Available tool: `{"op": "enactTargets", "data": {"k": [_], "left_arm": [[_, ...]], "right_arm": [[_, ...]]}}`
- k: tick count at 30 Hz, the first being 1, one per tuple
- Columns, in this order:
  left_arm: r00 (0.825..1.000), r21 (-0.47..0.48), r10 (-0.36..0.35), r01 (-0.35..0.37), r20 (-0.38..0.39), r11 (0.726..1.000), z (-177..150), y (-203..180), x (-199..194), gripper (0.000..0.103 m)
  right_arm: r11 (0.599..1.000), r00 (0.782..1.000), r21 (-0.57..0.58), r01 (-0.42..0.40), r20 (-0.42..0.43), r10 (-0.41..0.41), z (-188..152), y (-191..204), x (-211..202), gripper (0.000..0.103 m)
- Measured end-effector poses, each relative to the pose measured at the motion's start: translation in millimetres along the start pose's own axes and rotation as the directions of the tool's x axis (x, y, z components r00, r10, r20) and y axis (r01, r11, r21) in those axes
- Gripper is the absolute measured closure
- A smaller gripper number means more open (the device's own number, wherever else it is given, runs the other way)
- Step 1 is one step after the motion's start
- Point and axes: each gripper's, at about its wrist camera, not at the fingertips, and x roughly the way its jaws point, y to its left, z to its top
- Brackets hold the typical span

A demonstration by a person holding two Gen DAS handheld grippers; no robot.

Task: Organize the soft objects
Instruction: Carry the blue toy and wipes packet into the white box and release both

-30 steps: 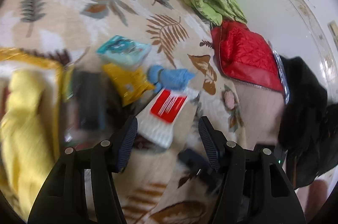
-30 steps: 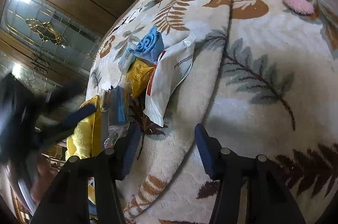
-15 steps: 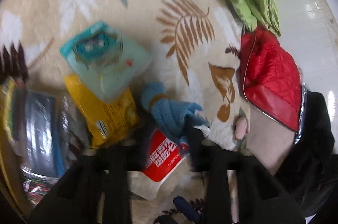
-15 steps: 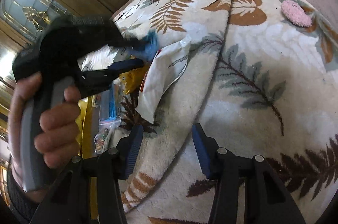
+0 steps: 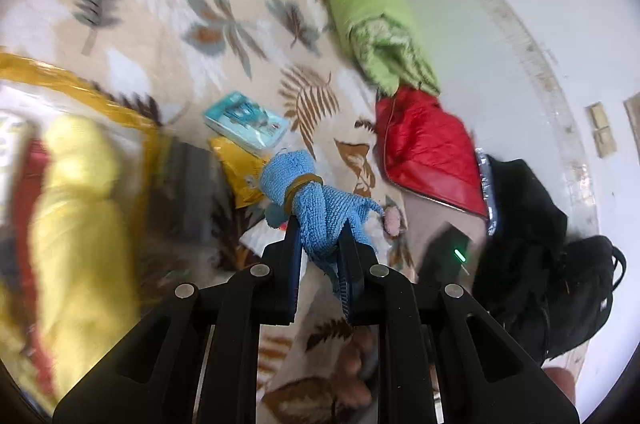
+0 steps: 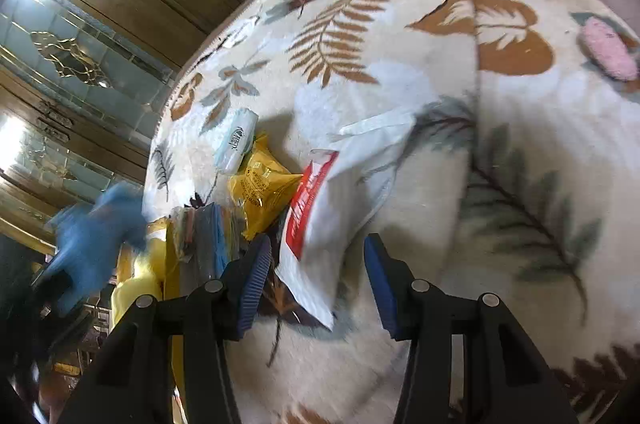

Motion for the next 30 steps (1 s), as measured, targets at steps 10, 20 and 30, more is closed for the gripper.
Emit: {"op": "enactTargets", "data": {"k": [10,20,30], "left_arm": [[0.99,0.042,0.044,-0.05,0.133,0.998,-46,37,-96,0.088],[0.97,0.001,0.175,-0.178,0.167,0.984,-73,95,-146,0.088],[0.939,0.024,0.284,-0.294,0.195,0.956,-63,98,-177,0.088]], "right_arm": [[0.999,0.999,-0.03,0.032,0.019,-0.032,-22,8,-7,0.084],[0.963,0.99,-0.246,-0.112,0.055,0.129,-69,75,-79,0.085],[0.849,0.97,-0.47,-0.243,-0.122,0.21,-117,172,-62,0.085]]}}
